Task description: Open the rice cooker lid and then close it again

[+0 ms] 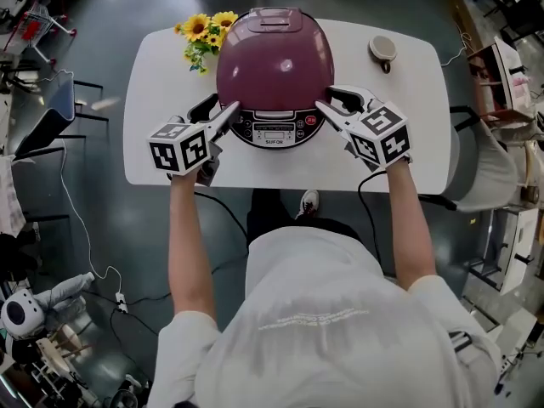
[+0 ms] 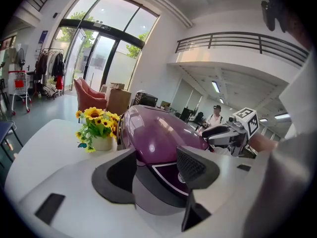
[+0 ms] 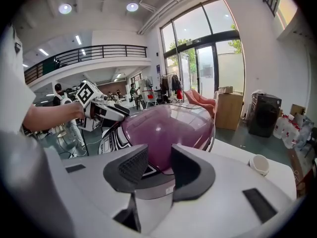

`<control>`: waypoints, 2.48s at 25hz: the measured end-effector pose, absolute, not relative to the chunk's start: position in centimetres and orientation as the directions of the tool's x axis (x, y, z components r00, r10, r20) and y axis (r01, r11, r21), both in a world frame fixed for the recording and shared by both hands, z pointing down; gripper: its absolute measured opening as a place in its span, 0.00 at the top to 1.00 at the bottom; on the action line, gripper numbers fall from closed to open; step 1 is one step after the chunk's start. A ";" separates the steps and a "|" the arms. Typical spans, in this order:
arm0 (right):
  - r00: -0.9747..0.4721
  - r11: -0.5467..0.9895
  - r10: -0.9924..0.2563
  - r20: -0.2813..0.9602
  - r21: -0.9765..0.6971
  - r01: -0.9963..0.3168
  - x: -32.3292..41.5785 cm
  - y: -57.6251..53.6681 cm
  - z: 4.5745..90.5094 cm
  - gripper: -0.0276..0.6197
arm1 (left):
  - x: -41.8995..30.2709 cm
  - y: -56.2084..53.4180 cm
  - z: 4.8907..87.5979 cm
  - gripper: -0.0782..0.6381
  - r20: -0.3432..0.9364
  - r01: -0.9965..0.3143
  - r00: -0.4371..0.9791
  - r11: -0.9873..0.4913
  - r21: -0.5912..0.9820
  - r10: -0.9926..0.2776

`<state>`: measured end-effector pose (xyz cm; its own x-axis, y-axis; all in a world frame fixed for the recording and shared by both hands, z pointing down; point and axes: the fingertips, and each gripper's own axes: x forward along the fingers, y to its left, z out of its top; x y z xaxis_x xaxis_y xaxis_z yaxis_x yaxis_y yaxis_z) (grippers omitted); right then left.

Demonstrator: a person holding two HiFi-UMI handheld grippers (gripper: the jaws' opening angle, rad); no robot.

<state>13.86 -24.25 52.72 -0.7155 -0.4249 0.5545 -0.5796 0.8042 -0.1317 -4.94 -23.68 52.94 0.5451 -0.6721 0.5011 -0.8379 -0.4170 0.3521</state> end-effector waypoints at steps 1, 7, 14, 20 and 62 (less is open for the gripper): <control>-0.716 0.801 -0.429 0.550 -0.134 -0.583 13.8 -24.3 52.7 0.74 | -5.0 -23.7 53.0 0.52 0.492 -0.836 0.548 -0.417 0.357 -0.677; -0.725 0.731 -0.488 0.485 -0.227 -0.644 14.7 -25.2 52.9 0.81 | -5.0 -23.7 53.2 0.52 0.475 -0.833 0.550 -0.406 0.377 -0.687; -0.752 0.697 -0.502 0.427 -0.314 -0.644 14.8 -25.6 53.0 0.82 | -5.3 -23.6 53.3 0.52 0.445 -0.835 0.541 -0.392 0.386 -0.714; -0.708 0.630 -0.573 0.413 -0.330 -0.703 16.6 -26.3 53.0 0.83 | -5.5 -23.5 52.5 0.56 0.441 -0.880 0.472 -0.438 0.182 -0.764; -0.663 0.666 -0.744 0.087 0.175 -0.725 23.9 -18.6 32.7 0.92 | 3.7 -15.2 30.6 0.87 0.046 -0.852 0.433 -0.426 -0.305 -0.900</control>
